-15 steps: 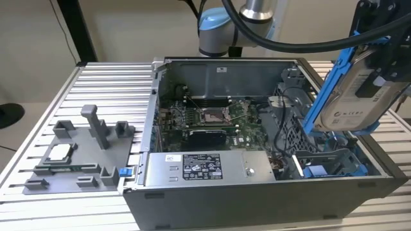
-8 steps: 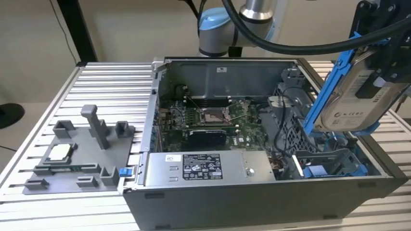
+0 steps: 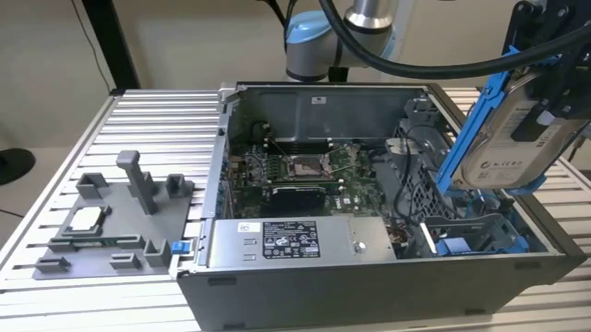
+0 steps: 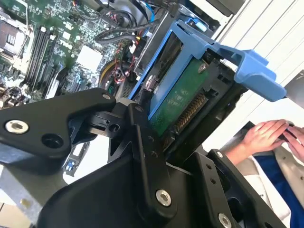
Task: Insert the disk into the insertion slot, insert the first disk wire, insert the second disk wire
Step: 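Insert the disk into the insertion slot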
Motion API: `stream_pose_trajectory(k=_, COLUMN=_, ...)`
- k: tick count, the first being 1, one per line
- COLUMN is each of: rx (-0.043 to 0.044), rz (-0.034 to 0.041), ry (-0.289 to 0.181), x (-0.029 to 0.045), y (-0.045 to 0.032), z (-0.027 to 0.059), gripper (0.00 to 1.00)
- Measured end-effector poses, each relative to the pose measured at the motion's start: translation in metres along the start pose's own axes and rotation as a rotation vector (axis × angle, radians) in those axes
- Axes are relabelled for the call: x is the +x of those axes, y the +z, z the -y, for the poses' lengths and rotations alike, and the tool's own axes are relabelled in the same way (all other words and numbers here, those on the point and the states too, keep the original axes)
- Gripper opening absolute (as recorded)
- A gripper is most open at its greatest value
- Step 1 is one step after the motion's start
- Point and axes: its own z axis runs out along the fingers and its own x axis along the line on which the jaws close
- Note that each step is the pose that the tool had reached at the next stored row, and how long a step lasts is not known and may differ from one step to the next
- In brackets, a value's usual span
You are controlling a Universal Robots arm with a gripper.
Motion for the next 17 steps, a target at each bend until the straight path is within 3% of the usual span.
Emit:
stream_pose_trajectory(k=6, rx=-0.0022, rz=0.0021, ry=0.0, x=0.0029, y=0.0032, z=0.0049, gripper=0.0)
stream_pose_trajectory(k=17, rx=-0.0058, rz=0.0039, ry=0.028, x=0.0079, y=0.0169, z=0.0084, gripper=0.0)
